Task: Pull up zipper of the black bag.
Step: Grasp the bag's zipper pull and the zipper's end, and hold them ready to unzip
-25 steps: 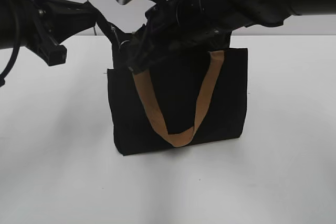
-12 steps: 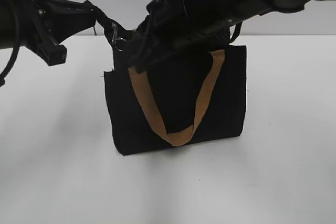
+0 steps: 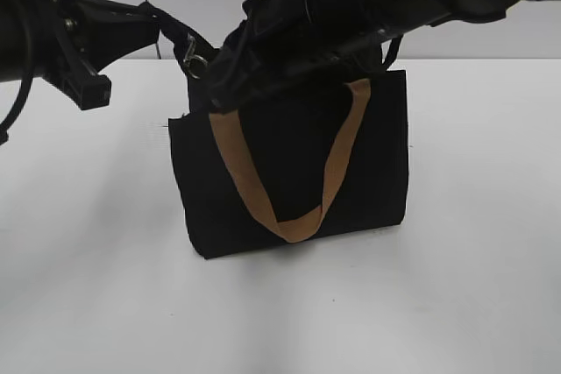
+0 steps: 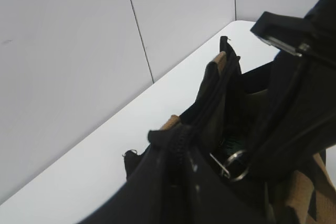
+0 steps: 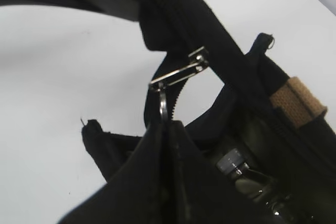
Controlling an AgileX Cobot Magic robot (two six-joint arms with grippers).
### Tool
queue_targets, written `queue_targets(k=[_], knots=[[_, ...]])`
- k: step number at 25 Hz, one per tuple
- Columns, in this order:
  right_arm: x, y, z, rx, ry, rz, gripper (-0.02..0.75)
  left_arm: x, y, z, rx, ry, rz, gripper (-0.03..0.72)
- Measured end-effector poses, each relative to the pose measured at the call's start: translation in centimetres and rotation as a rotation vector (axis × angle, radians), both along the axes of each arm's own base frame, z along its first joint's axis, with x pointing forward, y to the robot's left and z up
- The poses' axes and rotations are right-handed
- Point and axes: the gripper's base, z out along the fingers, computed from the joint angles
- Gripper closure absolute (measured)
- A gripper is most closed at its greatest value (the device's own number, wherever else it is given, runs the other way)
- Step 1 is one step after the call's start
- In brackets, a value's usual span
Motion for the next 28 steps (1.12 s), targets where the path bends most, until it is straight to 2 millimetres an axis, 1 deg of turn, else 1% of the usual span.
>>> queue_targets(k=[7, 14, 17, 24, 28], knots=[[0.01, 0.02, 0.04, 0.009, 0.004, -0.006, 0.738, 0.0, 0.0, 0.0, 0.0, 0.0, 0.0, 0.655], [0.36, 0.19, -0.71, 0.004, 0.015, -0.019, 0.717, 0.0, 0.0, 0.0, 0.0, 0.0, 0.0, 0.655], [0.44, 0.17, -0.67, 0.007, 0.009, -0.026, 0.696, 0.0, 0.0, 0.0, 0.0, 0.0, 0.0, 0.655], [0.5, 0.18, -0.62, 0.015, 0.008, -0.035, 0.617, 0.0, 0.0, 0.0, 0.0, 0.0, 0.0, 0.655], [0.62, 0.14, -0.56, 0.015, -0.005, -0.043, 0.605, 0.0, 0.0, 0.0, 0.0, 0.0, 0.0, 0.655]])
